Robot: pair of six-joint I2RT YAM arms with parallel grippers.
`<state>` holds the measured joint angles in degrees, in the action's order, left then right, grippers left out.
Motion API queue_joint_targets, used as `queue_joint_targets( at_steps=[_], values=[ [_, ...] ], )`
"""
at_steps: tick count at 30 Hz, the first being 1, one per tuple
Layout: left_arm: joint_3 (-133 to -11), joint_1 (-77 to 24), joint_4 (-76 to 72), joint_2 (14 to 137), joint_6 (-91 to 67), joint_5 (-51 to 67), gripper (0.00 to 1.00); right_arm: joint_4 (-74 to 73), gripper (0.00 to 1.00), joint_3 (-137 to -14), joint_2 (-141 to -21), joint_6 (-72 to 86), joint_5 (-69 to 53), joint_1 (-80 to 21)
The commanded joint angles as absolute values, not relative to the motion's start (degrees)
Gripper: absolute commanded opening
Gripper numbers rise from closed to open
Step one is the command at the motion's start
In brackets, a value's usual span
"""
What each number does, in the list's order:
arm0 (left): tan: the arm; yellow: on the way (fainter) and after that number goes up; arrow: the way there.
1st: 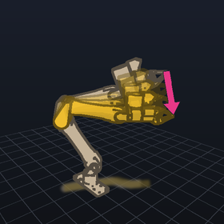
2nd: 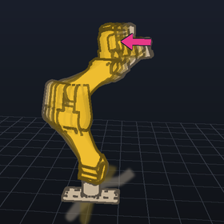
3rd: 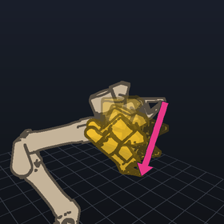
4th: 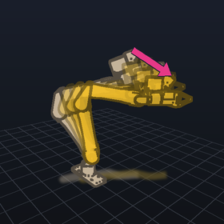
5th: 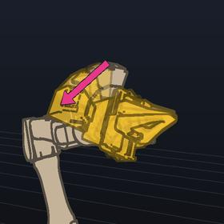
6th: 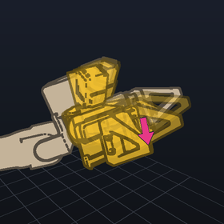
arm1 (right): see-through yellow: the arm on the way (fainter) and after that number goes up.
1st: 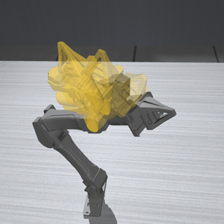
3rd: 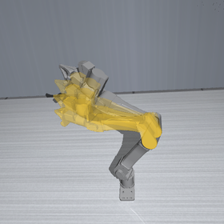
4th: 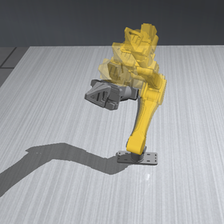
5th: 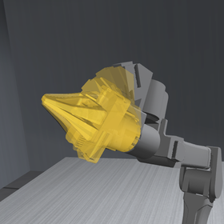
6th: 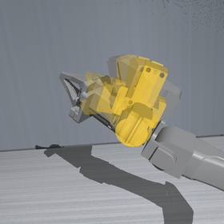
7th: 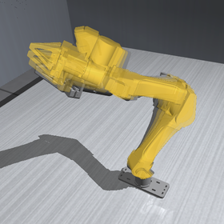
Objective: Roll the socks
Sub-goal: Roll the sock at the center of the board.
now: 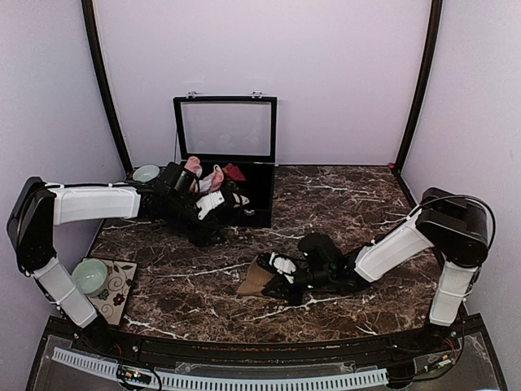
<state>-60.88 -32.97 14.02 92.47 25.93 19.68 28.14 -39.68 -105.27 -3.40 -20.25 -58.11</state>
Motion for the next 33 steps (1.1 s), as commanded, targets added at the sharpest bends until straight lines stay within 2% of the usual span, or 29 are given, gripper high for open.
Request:
queue_joint_targets(
  at_steps=[1, 6, 11, 15, 22, 27, 33],
  values=[
    [-59.0, -39.24, 19.39, 92.85, 37.87, 30.12, 0.7, 9.88, 0.0, -40.36, -111.9, 0.88, -24.58, -55.6],
    [-58.52, -42.29, 23.23, 94.83, 41.88, 37.84, 0.65, 7.56, 0.0, -40.94, -114.06, 3.26, -26.18, -53.57],
    [-57.9, -43.74, 20.28, 96.09, 39.97, 44.11, 0.55, 6.7, 0.0, -41.1, -115.39, 5.36, -27.91, -52.98],
    [-56.88, -44.07, 16.99, 97.75, 39.5, 46.09, 0.54, 8.96, 0.0, -39.74, -115.58, 8.27, -29.44, -52.05],
    [-57.22, -46.97, 13.02, 100.01, 40.32, 40.05, 0.53, 8.89, 0.0, -39.65, -117.19, 10.76, -32.39, -50.64],
    [-57.29, -48.16, 8.91, 102.06, 41.63, 32.45, 0.44, 8.78, 0.0, -39.39, -117.34, 11.26, -33.39, -49.89],
    [-57.7, -48.16, 8.57, 104.82, 42.75, 29.13, 0.36, 9.08, 0.0, -39.24, -117.52, 11.67, -34.5, -49.58]
  ],
)
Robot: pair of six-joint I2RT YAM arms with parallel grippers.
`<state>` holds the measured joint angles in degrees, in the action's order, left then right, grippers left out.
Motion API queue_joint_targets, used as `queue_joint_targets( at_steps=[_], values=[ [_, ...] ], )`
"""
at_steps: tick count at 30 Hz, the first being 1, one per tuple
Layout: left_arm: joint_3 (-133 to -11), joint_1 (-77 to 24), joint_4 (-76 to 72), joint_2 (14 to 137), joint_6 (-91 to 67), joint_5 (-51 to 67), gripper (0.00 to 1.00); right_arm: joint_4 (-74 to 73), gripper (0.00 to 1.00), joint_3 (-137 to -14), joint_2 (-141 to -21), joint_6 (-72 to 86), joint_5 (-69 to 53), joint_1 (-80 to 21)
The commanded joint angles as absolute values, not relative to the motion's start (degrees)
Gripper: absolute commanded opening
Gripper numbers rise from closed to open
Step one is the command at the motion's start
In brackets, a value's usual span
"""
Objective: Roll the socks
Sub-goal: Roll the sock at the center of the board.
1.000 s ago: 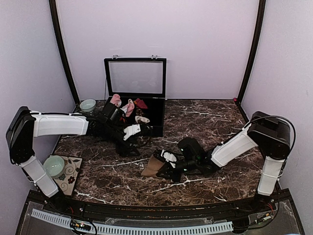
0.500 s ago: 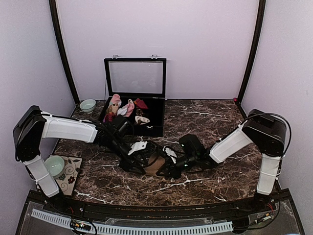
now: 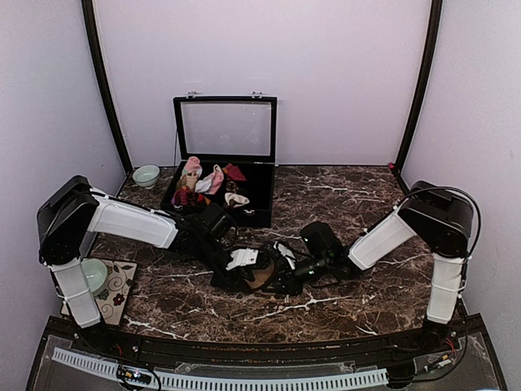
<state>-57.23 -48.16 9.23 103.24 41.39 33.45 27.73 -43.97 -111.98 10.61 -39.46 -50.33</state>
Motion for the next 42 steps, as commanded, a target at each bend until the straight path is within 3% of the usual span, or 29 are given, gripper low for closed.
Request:
queue_joint_targets(
  at_steps=[1, 4, 7, 11, 18, 19, 20, 21, 27, 31, 34, 38, 42],
  values=[
    [-58.0, -48.16, 8.6, 105.37, 42.42, 28.68, 0.32, 9.09, 0.0, -39.34, -117.51, 11.65, -34.65, -49.57],
    [-59.33, -48.09, 10.06, 106.94, 41.25, 28.22, 0.18, 9.16, 0.0, -39.55, -117.23, 11.6, -34.7, -49.57],
    [-60.87, -47.96, 12.49, 108.8, 39.85, 28.3, 0.13, 10.59, 0.01, -38.89, -116.24, 11.6, -34.63, -49.58],
    [-64.15, -47.04, 17.66, 112.87, 38.69, 30.01, 0.06, 13.83, 0.28, -36.76, -113.2, 11.68, -33.43, -49.59],
    [-67.6, -45.22, 23.87, 116.62, 36.99, 33.31, 0.06, 26.1, 0.36, -28.04, -102.52, 14.61, -28.42, -49.66],
    [-67.9, -45.18, 24.56, 117.07, 36.97, 33.17, 0.06, 27.3, 0.47, -26.88, -100.87, 15.01, -27.35, -49.74],
    [-68.49, -45.19, 25.26, 117.52, 36.82, 33.33, 0.06, 28.32, 0.9, -25.94, -99.38, 15.29, -26.41, -49.74],
    [-68.9, -45.19, 25.75, 117.93, 36.7, 33.26, 0.06, 28.87, 0.98, -25.09, -97.85, 15.46, -25.2, -49.81],
    [-73.23, -45.12, 31.25, 121.98, 35.02, 31.64, 0.07, 26.92, 0.99, -23.11, -86.91, 12.58, -15.23, -50.76],
    [-75.57, -44.85, 34.33, 123.98, 34.54, 32.03, 0.07, 29.86, 0.99, -19.22, -73.46, 10.14, -1.16, -53.56],
    [-79.54, -44.45, 38.87, 127.33, 34.34, 34.11, 0.06, 32.43, 0.99, -17.74, -68.29, 17.17, 12.52, -53.36],
    [-85.86, -43.33, 44.46, 131.9, 33.3, 37.27, 0.05, 36.18, 0.99, -17.21, -68.9, 4.09, 2.38, -53.51],
    [-89.3, -42.06, 47.41, 134.17, 32.46, 41.01, 0.05, 22.92, 1.0, -25.09, -77.68, -14.35, 2.18, -60.03]
  ],
)
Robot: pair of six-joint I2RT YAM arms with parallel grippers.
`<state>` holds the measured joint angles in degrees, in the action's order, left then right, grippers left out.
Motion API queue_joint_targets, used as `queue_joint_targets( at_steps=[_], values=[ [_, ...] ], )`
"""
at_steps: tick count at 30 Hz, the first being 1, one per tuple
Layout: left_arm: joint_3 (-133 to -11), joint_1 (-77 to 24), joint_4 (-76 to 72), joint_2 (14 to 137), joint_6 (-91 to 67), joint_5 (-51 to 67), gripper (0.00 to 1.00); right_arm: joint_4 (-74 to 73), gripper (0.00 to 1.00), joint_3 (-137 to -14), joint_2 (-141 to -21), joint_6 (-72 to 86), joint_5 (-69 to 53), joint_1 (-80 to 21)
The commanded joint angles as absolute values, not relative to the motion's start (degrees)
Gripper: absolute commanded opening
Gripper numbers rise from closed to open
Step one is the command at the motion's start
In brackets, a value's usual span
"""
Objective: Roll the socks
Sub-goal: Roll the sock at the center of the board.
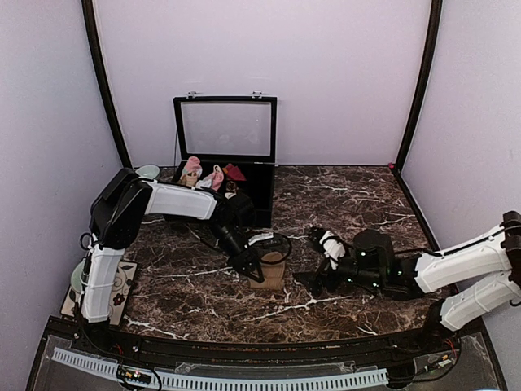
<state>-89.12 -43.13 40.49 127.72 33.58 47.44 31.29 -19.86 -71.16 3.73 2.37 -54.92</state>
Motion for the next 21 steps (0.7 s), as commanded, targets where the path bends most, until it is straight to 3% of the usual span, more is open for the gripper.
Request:
queue_joint_targets(
  at_steps=[1, 9, 21],
  values=[
    [-90.17, -41.78, 48.45, 134.81, 32.34, 41.87, 0.05, 22.09, 0.99, -25.82, -79.07, -17.77, 2.77, -61.3],
    [-95.45, -40.47, 54.67, 139.97, 32.72, 46.13, 0.05, 24.37, 0.61, -30.12, -86.55, -32.62, 1.71, -65.36],
    [-96.16, -40.42, 54.58, 140.97, 31.77, 43.84, 0.06, 25.02, 0.41, -40.13, -101.97, -36.22, 1.38, -63.52]
  ],
)
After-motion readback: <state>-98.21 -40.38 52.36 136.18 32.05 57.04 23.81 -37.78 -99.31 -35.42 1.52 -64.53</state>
